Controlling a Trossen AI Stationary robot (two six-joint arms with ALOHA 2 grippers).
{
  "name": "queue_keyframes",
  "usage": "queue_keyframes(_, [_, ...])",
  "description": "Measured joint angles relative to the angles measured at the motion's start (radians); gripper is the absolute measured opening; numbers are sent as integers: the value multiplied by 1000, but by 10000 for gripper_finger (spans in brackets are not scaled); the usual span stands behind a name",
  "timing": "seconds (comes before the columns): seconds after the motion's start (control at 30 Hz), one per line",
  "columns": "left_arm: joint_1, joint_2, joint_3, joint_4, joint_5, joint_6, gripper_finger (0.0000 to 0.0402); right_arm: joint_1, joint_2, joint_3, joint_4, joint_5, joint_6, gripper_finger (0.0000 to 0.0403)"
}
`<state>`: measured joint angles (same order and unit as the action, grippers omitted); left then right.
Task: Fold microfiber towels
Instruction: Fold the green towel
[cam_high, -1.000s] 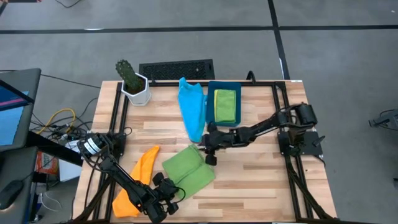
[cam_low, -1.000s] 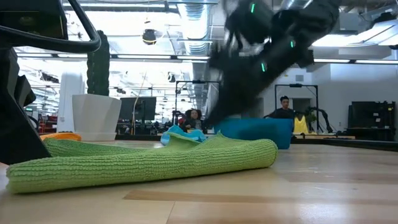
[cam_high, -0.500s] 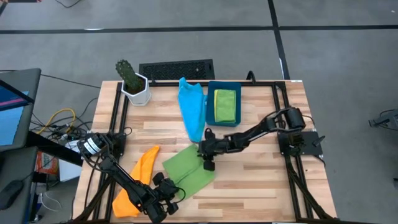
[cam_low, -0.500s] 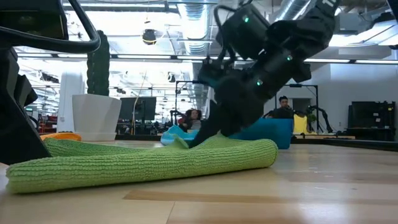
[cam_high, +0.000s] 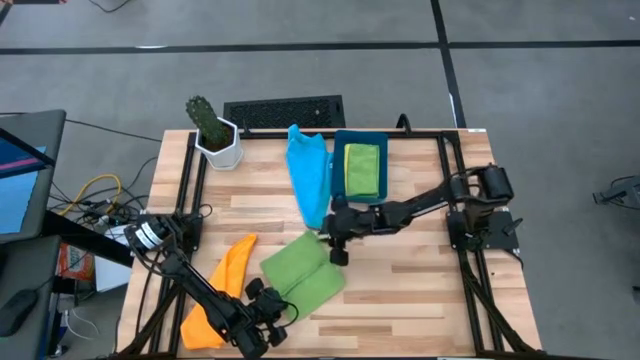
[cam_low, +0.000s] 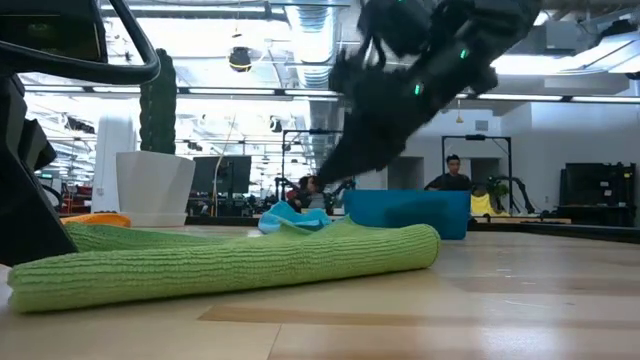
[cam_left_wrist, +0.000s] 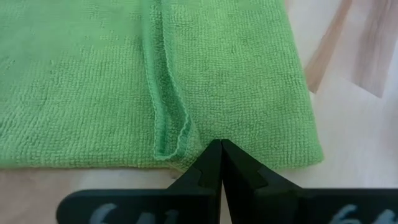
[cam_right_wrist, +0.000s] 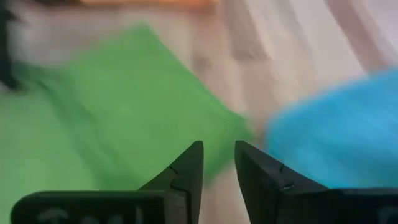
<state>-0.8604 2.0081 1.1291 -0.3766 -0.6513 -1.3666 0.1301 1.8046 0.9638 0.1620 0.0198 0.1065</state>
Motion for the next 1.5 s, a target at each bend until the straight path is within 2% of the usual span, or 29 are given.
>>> queue_keyframes(0.1, [7,4,36,-1,16,33,0,58,-15,0,67,-81,6,118])
queue_keyframes(0.17, [10,5,52,-1,26,71,0,106,-15,-9,131,-90,4,117])
queue_keyframes(0.33, [18,5,64,1,65,89,0,195,51,-65,251,3,32,118])
queue_keyframes(0.4, [19,5,65,5,75,70,0,206,84,-84,270,39,58,117])
queue_keyframes(0.63, [19,4,115,-25,79,50,0,203,201,-115,343,46,158,118])
queue_keyframes(0.87, [15,0,247,-167,58,111,0,201,197,-117,348,76,173,117])
queue_keyframes(0.97, [-10,0,258,-202,-20,28,0,197,194,-119,344,86,167,118])
queue_keyframes(1.1, [-48,35,258,-279,-174,-147,0,198,195,-118,344,90,174,118])
queue_keyframes(1.27, [-49,103,257,-297,-184,-241,0,202,195,-118,344,91,174,117])
queue_keyframes(1.5, [-32,175,262,-291,-116,-314,0,202,195,-117,336,88,174,118])
